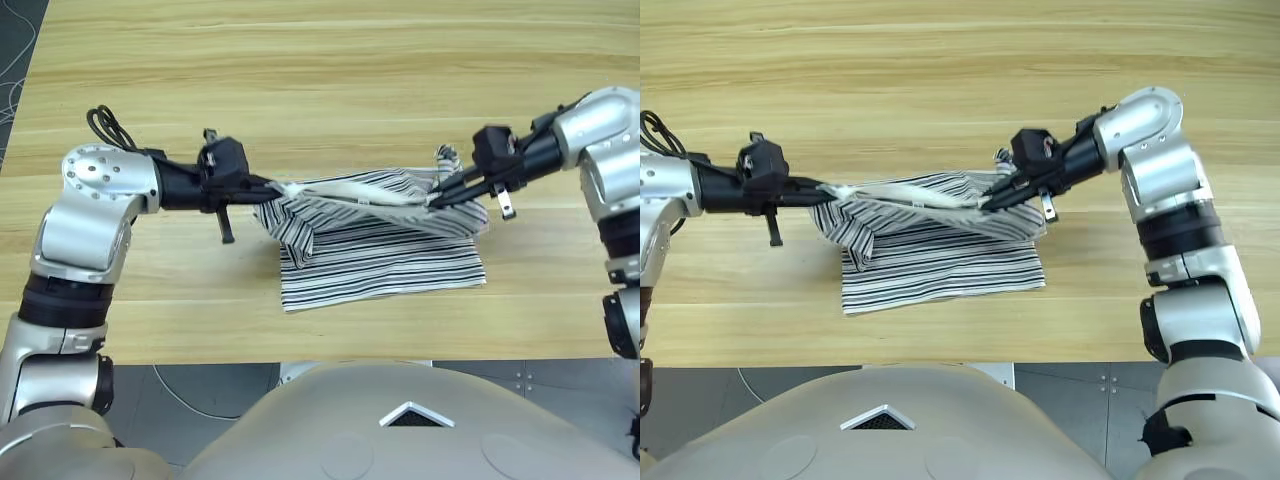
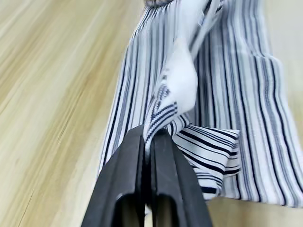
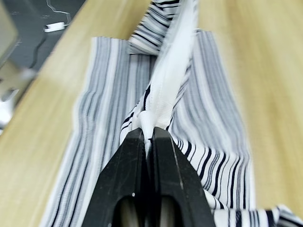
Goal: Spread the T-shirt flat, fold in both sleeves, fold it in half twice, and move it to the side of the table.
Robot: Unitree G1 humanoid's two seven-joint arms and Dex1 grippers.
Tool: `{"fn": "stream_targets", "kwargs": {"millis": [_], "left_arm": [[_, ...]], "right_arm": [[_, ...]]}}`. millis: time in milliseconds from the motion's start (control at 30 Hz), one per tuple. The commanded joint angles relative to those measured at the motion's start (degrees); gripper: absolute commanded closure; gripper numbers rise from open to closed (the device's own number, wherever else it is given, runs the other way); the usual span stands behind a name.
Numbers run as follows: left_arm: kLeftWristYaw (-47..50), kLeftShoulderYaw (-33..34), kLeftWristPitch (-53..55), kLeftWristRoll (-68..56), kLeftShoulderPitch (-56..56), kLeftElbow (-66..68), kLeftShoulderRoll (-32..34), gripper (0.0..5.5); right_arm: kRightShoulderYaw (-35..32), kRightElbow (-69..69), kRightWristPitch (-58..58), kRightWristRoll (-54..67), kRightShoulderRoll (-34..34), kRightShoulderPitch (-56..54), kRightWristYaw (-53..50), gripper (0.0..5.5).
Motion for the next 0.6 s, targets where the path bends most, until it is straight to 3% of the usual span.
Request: {"fn": "stream_targets", "kwargs": {"millis": [33, 267, 433, 600], "left_arm": [[-2.14, 2.81, 0.69, -3.81, 2.96, -12.07, 2.88, 5.38], [-7.26, 10.45, 6.54, -17.54, 7.23, -25.95, 8.63, 5.38], [-13.26, 16.10, 4.00, -21.15, 12.56, -28.61, 12.13, 5.38], [-12.33, 13.73, -2.07, -14.39, 11.35, -25.37, 10.67, 5.38]], "right_arm": [[1.01, -9.69, 4.28, 3.37, -3.50, 2.77, 0.46, 5.39], [0.58, -26.50, 13.36, 10.35, -8.42, 6.45, 0.45, 5.39], [0.27, -34.79, 17.10, 14.44, -11.73, 8.64, 0.41, 5.39], [-0.27, -30.77, 13.44, 10.32, -10.11, 7.02, -0.54, 5.39]]}}
